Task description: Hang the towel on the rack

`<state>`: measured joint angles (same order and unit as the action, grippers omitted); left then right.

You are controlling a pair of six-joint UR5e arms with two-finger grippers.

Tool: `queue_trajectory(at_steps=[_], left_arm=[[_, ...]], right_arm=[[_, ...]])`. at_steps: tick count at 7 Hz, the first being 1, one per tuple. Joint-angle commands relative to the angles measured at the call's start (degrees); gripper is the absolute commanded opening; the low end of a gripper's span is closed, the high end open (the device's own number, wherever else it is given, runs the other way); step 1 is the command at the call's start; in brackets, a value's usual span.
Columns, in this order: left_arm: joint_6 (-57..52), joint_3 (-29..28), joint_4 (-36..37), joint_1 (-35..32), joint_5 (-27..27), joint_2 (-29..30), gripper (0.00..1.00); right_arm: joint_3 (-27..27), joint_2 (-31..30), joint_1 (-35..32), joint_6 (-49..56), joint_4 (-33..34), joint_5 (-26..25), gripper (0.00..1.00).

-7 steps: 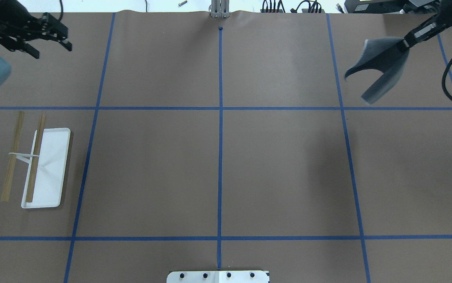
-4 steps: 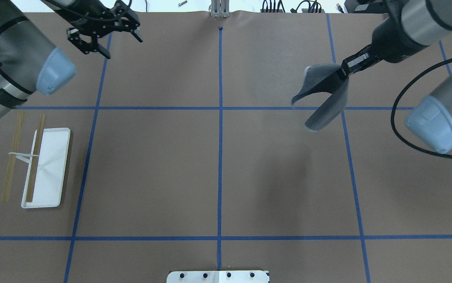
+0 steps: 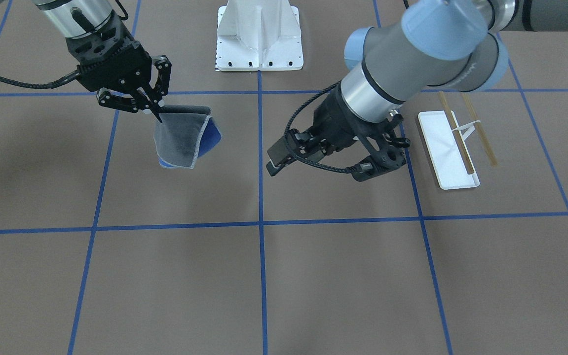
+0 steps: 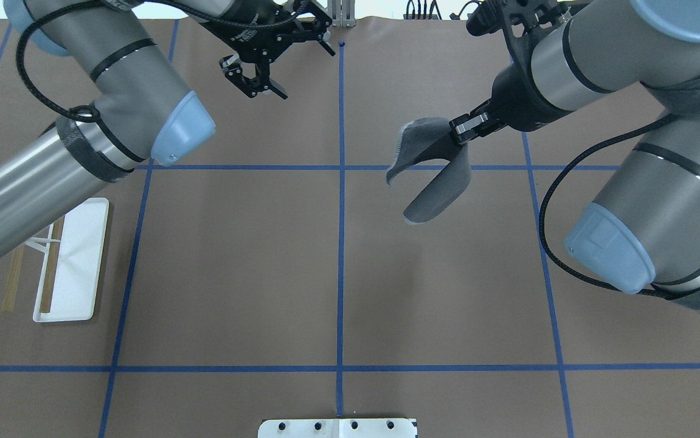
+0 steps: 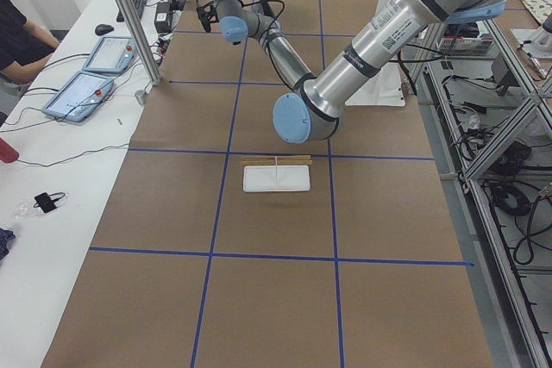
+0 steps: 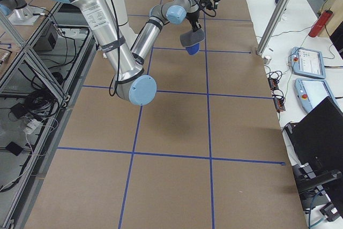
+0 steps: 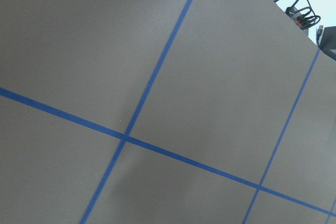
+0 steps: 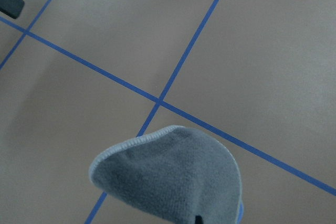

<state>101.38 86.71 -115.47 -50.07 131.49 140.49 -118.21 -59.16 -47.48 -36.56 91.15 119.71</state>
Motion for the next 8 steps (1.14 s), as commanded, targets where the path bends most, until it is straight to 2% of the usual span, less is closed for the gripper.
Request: queue_trajectory(at_steps=[1, 4, 5, 8], left_arm=[[5.56, -0.14, -5.09, 5.57, -4.56, 1.8, 0.98], [7.6, -0.14, -7.13, 9.54, -6.95, 1.8, 0.97], [7.6, -0.14, -7.31, 9.9, -6.95, 1.98, 0.88], [7.6, 0.04, -8.45, 10.08, -6.95, 2.41, 0.74]], right_arm=[[0.35, 0.72, 0.98, -0.71, -1.23, -1.23, 0.0], [-0.09, 0.81, 1.07, -0.71, -1.23, -1.58, 0.0], [0.0, 0.72, 1.07, -0.71, -1.23, -1.58, 0.0], [0.18, 0.63, 1.16, -0.71, -1.23, -1.58, 0.0]])
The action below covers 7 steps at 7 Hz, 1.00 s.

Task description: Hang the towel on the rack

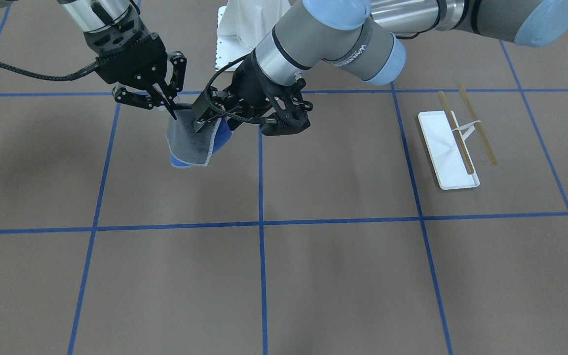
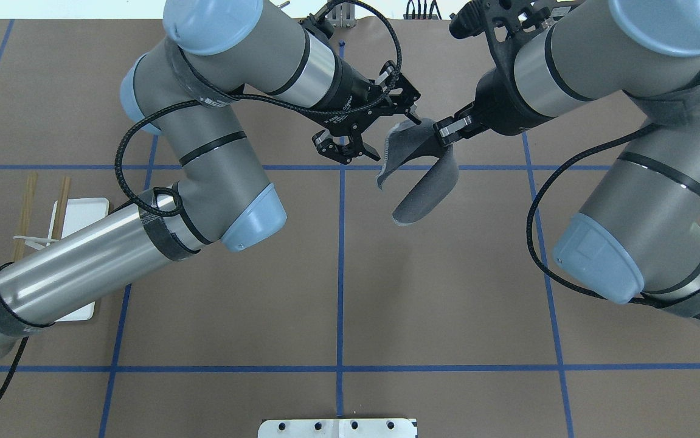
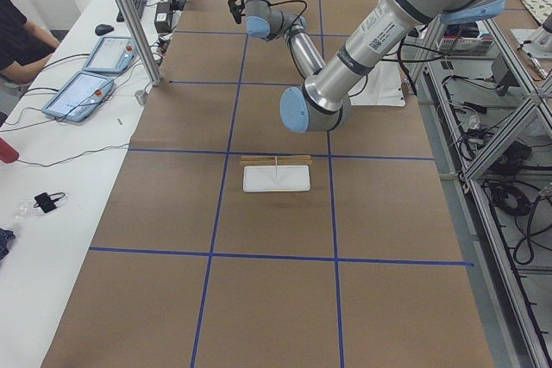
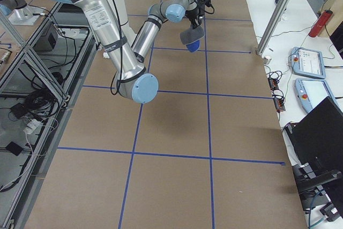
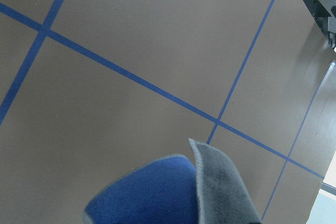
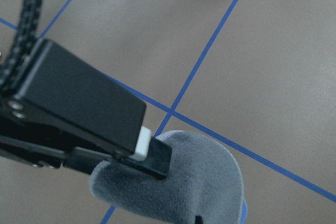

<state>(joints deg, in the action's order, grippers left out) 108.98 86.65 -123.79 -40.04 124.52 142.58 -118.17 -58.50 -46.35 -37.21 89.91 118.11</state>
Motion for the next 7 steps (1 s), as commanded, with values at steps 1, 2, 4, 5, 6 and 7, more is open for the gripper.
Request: queue_trajectory(at_steps=[1, 2, 4, 5, 6, 7], left_arm=[[0.44, 0.1, -0.14, 0.05, 0.02, 0.68, 0.64], [0.44, 0.18, -0.14, 0.05, 0.02, 0.68, 0.53], [0.44, 0.18, -0.22, -0.04, 0.02, 0.6, 0.47], [0.44, 0.18, -0.14, -0.04, 0.02, 0.6, 0.35], [0.53, 0.18, -0.14, -0.04, 0.02, 0.6, 0.1], [1.4, 0.27, -0.22, -0.21, 0.02, 0.42, 0.0]], right_arm=[[-0.04, -0.03, 0.03, -0.06, 0.0, -0.07, 0.0], [-0.13, -0.03, 0.03, -0.06, 0.0, 0.02, 0.0], [-0.13, -0.03, 0.03, -0.06, 0.0, 0.02, 0.0], [-0.22, -0.03, -0.06, -0.06, 0.0, 0.02, 0.0], [-0.22, -0.12, -0.06, 0.03, 0.0, 0.11, 0.0], [-0.65, -0.47, -0.06, 0.03, 0.0, 0.02, 0.0]])
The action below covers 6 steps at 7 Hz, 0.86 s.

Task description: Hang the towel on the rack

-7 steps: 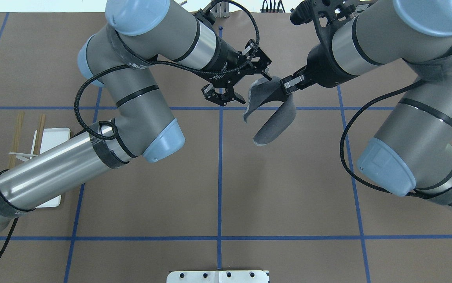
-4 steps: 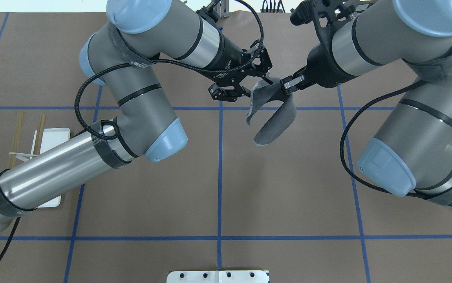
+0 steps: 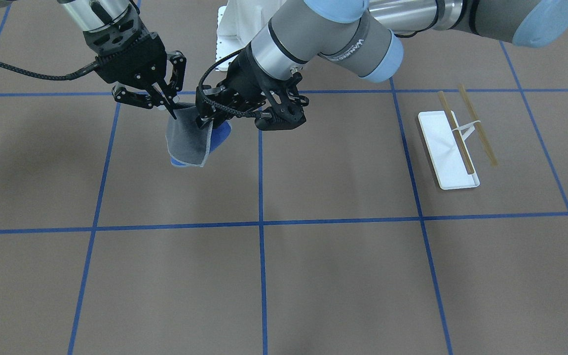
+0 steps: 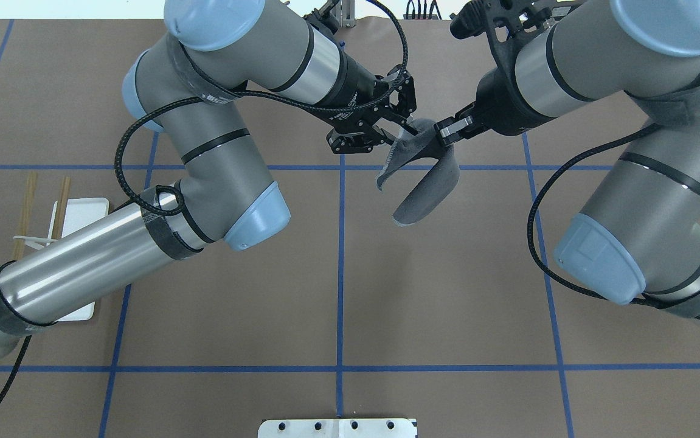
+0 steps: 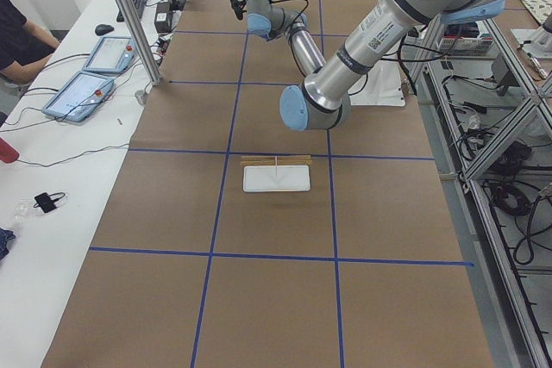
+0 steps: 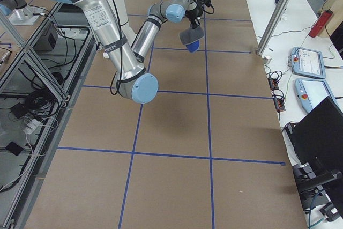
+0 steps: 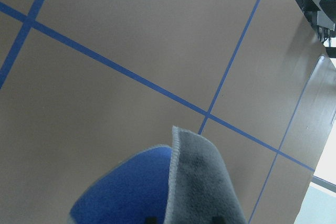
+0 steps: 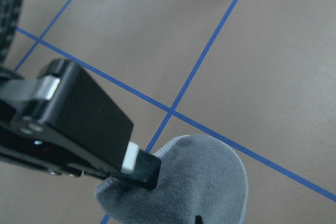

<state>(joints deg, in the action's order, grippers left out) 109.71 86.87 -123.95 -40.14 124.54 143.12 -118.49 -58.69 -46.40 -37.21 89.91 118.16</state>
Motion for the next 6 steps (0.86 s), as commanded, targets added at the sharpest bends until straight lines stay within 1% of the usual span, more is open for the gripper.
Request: queue_trajectory(at_steps=[1, 3, 4, 5, 6], left_arm=[[0.77, 0.06, 0.02, -0.2, 0.0, -0.12, 0.0], [1.81, 0.15, 0.03, -0.47, 0.0, -0.03, 0.0], [3.3, 0.23, -0.06, -1.25, 0.0, -0.03, 0.0], [3.32, 1.1, 0.55, -2.3, 0.7, -0.12, 0.0], [3.23, 2.24, 1.42, -3.44, 3.05, -1.08, 0.0]], right_arm=[[-0.33, -0.37, -0.01, 0.03, 0.0, -0.04, 0.0], [-0.33, -0.64, -0.1, -0.06, 0.09, 0.14, 0.0], [-0.25, -1.25, -0.27, -0.49, 0.09, 0.4, 0.95], [-0.59, -2.21, -0.45, -2.41, 0.09, 0.66, 1.0], [-0.6, -3.61, -0.62, -2.6, 0.17, 0.84, 1.0]])
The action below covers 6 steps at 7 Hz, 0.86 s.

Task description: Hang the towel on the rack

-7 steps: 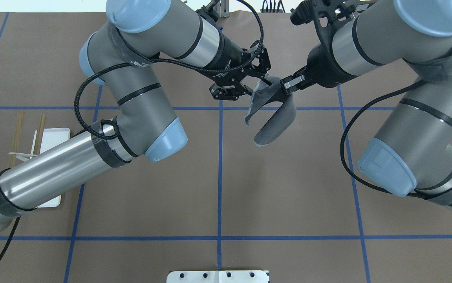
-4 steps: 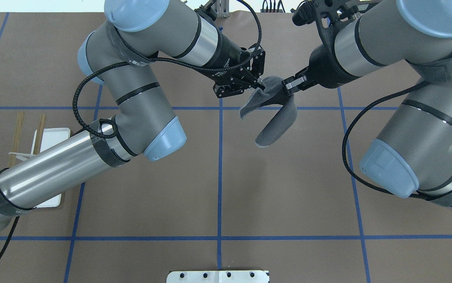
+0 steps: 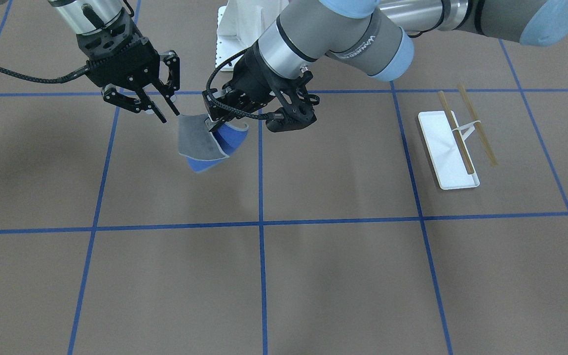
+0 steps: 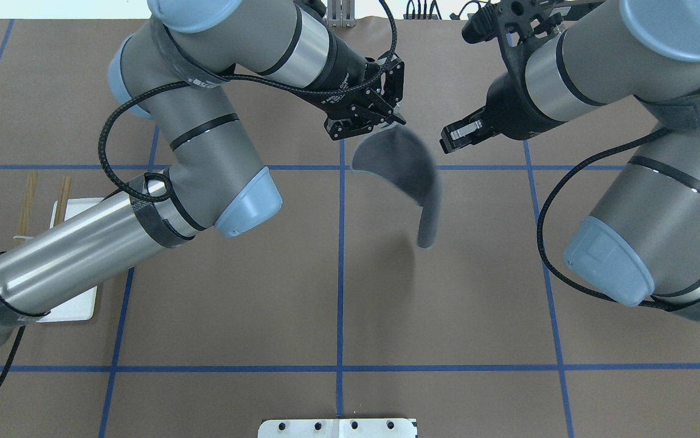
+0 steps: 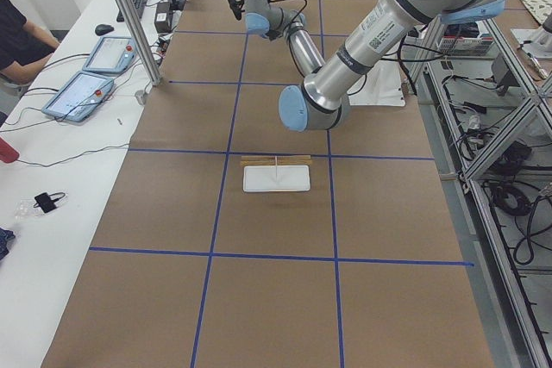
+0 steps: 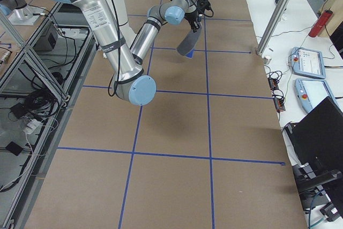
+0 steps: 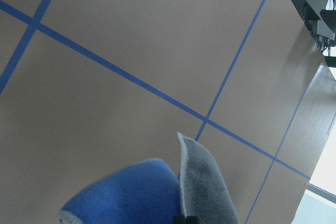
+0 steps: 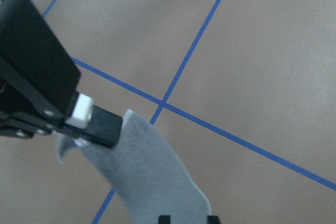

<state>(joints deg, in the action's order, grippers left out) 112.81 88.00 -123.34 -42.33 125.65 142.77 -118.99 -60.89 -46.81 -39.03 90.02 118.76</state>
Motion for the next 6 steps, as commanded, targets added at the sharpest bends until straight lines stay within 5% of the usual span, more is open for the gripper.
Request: queue_trajectory(at_steps=[1, 4, 6], left_arm=[[0.04, 2.17, 0.91, -3.7, 7.1, -2.48, 0.0], [-3.01, 11.48, 0.82, -12.82, 17.92, -15.3, 0.0], [-6.36, 16.74, 0.74, -17.08, 23.22, -21.18, 0.0]], right_arm=[[-0.1, -2.03, -2.47, -0.96, 0.68, 1.99, 1.0], [3.04, -5.55, -17.4, 0.26, 9.87, 19.37, 1.0], [4.54, -8.87, -19.44, 7.84, 14.46, 17.83, 1.0]])
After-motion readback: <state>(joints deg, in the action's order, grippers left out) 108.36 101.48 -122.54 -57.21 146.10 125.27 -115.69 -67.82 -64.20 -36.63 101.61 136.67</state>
